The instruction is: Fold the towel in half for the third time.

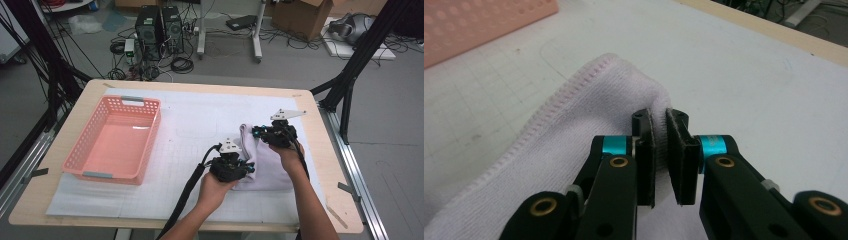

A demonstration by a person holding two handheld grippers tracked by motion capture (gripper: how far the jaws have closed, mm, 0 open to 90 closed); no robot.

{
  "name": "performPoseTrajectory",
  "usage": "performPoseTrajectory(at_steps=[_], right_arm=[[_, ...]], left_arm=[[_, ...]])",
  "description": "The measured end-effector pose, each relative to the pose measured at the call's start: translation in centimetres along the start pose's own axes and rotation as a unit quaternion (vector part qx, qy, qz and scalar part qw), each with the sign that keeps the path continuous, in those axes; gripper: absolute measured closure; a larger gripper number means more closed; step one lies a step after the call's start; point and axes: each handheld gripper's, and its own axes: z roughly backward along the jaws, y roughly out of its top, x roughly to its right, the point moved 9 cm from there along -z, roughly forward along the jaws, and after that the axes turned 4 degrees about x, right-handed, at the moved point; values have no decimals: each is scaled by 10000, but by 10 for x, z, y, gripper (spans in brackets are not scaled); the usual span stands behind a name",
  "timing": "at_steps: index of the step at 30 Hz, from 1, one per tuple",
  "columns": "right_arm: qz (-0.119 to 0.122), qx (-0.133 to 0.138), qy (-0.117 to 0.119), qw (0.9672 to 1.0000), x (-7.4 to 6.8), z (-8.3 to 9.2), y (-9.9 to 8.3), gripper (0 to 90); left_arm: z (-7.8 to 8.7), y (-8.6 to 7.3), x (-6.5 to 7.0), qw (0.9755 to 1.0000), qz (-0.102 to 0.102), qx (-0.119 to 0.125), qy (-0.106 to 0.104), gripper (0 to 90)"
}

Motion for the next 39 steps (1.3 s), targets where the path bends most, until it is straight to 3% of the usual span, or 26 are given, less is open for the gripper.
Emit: performPoseTrajectory(at_steps=[4, 11, 15, 26, 34, 39], right_arm=[[11, -55, -37, 10000, 6, 4, -7, 832], [-24, -65, -115, 9999, 17, 12, -12, 833], [-77, -72, -239, 9997, 24, 18, -16, 833], [-456, -302, -732, 9958, 50, 35, -49, 789], [-772, -335, -1347, 9873, 63, 75, -65, 653], [-541, -178, -1547, 9863, 51, 102, -73, 559]], left_arm=[[2, 2, 1, 9998, -147, 98, 17, 675], [30, 12, -6, 9971, -524, 535, 159, 450], [46, 11, -18, 9956, -671, 589, 297, 428], [68, -26, -58, 9964, -450, 458, 555, 425], [83, -41, -74, 9959, -433, 504, 619, 418], [91, -43, -81, 9950, -474, 551, 681, 411]])
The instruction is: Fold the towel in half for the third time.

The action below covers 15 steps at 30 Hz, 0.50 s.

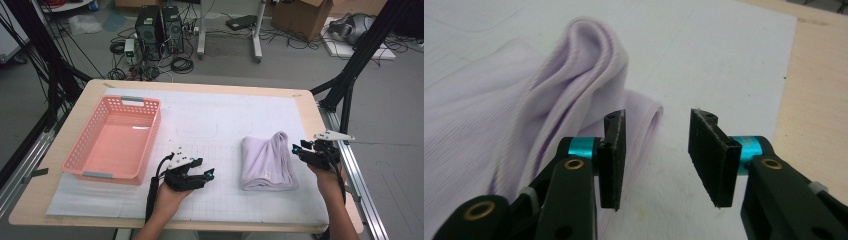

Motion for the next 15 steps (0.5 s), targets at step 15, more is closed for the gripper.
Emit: performPoseTrajectory(at_steps=[15], right_arm=[[-270, 86, 786, 9965, -60, 33, -42, 490]], left_arm=[[11, -4, -8, 10000, -8, 52, 36, 408]])
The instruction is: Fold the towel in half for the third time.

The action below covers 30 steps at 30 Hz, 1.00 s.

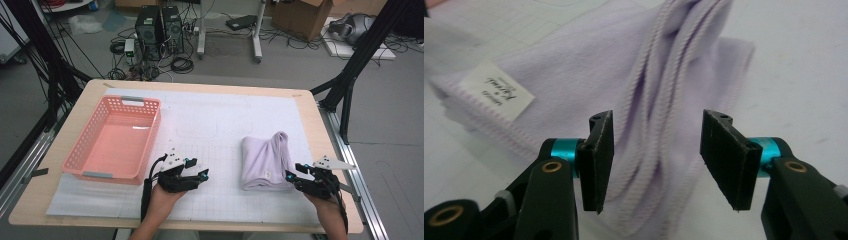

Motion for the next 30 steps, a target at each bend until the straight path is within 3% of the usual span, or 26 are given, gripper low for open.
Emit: performPoseTrajectory(at_steps=[3, 4, 5, 7, 12, 15, 19, 23, 24, 25, 27, 30], right_arm=[[9, -236, 11, 9997, -1, -7, -8, 567], [-99, -305, 32, 9995, 0, -9, -10, 635], [-160, -383, 117, 9991, 0, -9, -12, 768], [53, -341, 55, 9994, 1, -6, -11, 819], [195, -252, -422, 9986, 10, 13, -3, 818], [40, -309, -684, 9972, 20, 16, -10, 654], [148, 40, -553, 9984, 12, 23, 1, 660], [147, -126, -278, 9994, -3, 8, -2, 637], [156, -238, -339, 9990, -2, 2, -7, 637], [156, -397, -419, 9982, -1, -3, -12, 657], [105, -533, -370, 9978, 1, -8, -17, 813], [233, -614, -603, 9960, 7, 0, -15, 858]], left_arm=[[1, -1, 0, 10000, -3, -12, -2, 408], [1, -1, 0, 10000, -9, -14, -4, 407], [1, -1, 0, 10000, -1, -6, 7, 407], [2, 0, -2, 10000, 31, 18, 25, 407], [5, 0, -7, 9999, 88, 48, 89, 408], [5, -1, -6, 9999, 79, 38, 97, 408], [5, -1, -5, 9999, 71, 42, 88, 408], [5, -2, -6, 9999, 83, 37, 89, 408], [6, -3, -7, 9999, 83, 33, 88, 408], [6, -3, -7, 9999, 79, 37, 86, 408], [5, -3, -7, 9999, 89, 44, 82, 408], [5, -3, -7, 9999, 87, 32, 79, 407]])
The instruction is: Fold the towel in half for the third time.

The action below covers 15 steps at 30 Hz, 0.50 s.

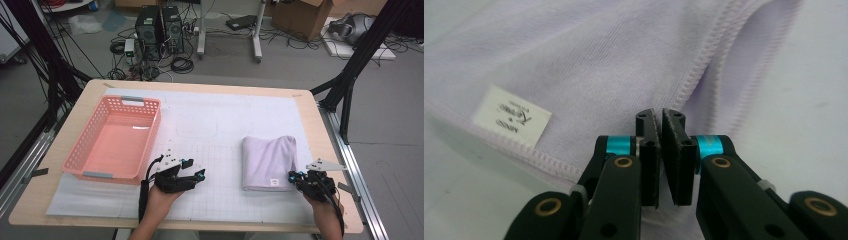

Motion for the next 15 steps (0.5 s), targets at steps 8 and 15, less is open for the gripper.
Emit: performPoseTrajectory(at_steps=[8, 15], right_arm=[[-335, 175, -66, 9993, 12, 11, -4, 668], [-252, 4, 14, 9997, 4, 1, -5, 861]], left_arm=[[3, 2, -3, 10000, 33, 80, 18, 408], [3, 3, -4, 10000, 13, 89, 11, 407]])
